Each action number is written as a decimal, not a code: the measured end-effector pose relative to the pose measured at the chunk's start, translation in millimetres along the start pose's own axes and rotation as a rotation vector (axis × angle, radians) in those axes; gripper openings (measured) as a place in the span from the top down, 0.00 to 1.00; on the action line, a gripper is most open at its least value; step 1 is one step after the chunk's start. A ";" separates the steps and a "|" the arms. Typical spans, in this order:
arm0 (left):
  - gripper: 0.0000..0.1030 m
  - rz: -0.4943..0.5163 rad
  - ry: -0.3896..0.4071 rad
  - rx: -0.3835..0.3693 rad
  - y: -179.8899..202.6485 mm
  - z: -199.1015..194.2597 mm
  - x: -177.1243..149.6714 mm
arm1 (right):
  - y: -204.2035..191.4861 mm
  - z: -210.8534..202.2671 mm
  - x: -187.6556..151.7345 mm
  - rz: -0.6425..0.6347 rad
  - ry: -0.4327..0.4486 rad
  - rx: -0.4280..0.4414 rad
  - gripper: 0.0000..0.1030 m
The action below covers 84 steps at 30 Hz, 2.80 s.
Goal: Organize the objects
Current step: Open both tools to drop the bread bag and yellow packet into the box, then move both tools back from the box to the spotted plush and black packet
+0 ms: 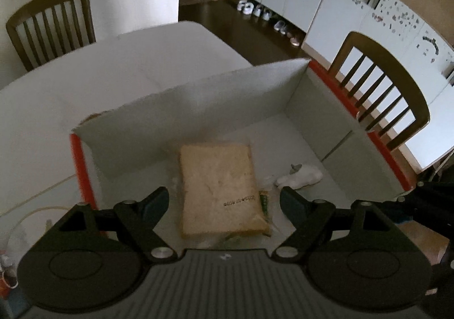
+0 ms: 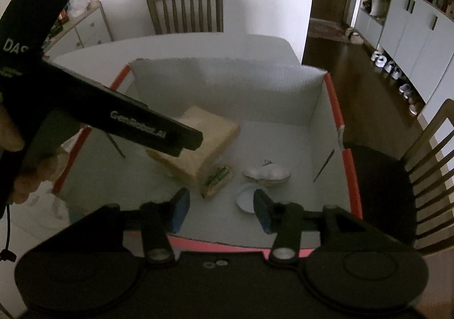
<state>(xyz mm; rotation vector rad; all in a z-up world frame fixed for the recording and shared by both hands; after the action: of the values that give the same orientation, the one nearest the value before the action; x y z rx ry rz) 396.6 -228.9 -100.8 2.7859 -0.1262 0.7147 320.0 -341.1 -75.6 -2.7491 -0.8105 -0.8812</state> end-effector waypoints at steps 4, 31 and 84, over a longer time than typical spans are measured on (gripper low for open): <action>0.17 -0.014 0.039 -0.009 -2.7 -19.9 -2.0 | -1.6 -10.0 2.2 0.001 0.021 0.001 0.52; 0.17 0.033 0.171 -0.052 -75.0 -138.3 -74.8 | -121.0 -42.5 10.1 -0.009 0.091 0.002 0.37; 0.00 -0.279 0.209 0.280 -408.2 -158.5 -145.9 | -344.3 82.7 94.6 -0.175 0.078 0.093 0.00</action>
<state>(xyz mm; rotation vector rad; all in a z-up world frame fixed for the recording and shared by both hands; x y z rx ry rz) 256.3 209.7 -131.4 2.8749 0.4252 1.0070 241.5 16.2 -98.3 -2.5770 -1.0609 -0.9492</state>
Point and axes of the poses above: each gripper's, at about its wrist camera, not at the fingertips, and z roughly the way its jaws point, y to its right, x to its top, the point moved 6 cm from there along z, roughly the way its jaws point, and after that the axes turned 10 degrees about -z, right-handed, at the moved point
